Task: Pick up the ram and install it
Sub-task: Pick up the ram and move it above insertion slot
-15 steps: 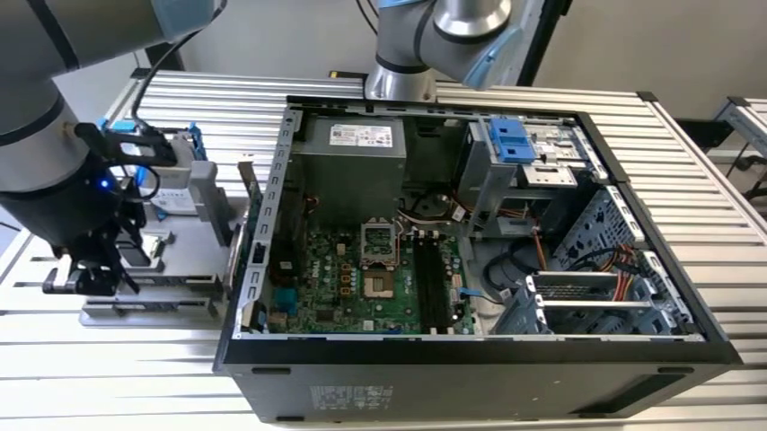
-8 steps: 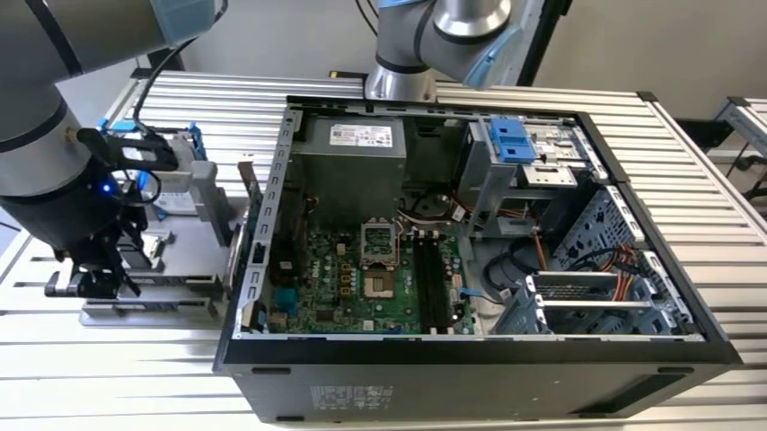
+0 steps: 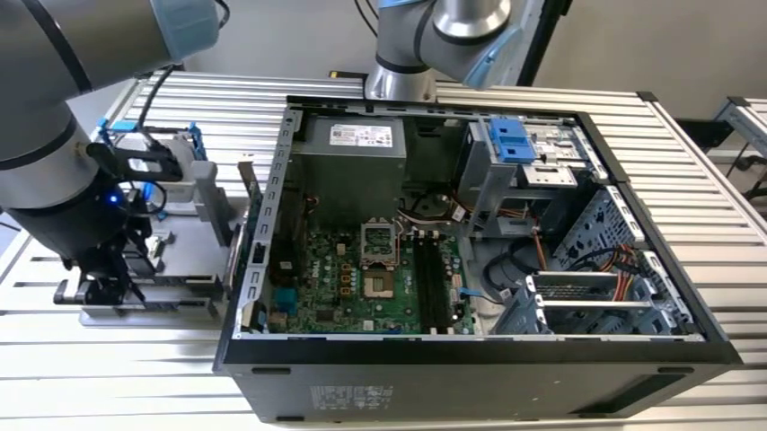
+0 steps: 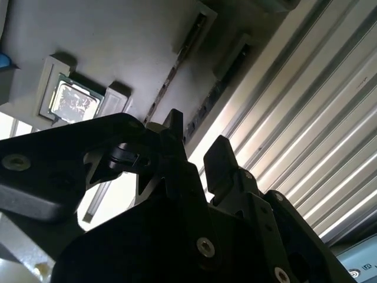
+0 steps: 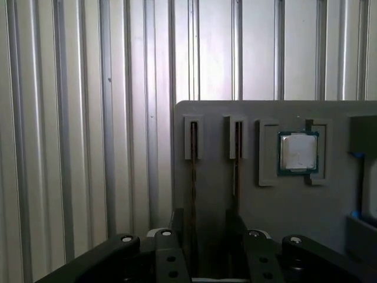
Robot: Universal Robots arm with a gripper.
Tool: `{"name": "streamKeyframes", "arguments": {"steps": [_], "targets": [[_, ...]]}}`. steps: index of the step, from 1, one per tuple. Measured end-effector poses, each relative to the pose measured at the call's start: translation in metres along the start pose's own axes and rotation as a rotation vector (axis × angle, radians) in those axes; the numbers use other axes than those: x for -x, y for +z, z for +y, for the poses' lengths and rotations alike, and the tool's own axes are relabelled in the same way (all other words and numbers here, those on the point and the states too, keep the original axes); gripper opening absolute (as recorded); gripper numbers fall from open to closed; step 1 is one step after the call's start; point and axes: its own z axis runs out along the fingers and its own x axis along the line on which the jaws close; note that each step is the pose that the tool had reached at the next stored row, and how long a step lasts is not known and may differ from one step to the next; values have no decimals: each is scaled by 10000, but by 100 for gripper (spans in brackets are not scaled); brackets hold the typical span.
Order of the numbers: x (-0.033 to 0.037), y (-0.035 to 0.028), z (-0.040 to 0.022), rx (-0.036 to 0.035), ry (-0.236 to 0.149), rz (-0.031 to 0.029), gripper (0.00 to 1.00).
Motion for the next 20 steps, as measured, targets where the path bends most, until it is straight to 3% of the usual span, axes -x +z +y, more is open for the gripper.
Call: {"name": "streamKeyframes", "arguments": {"steps": [11,20], "targets": [[-17,193,0,11,-244,3,100],[-32,315,15,11,-222,86,100]]}}
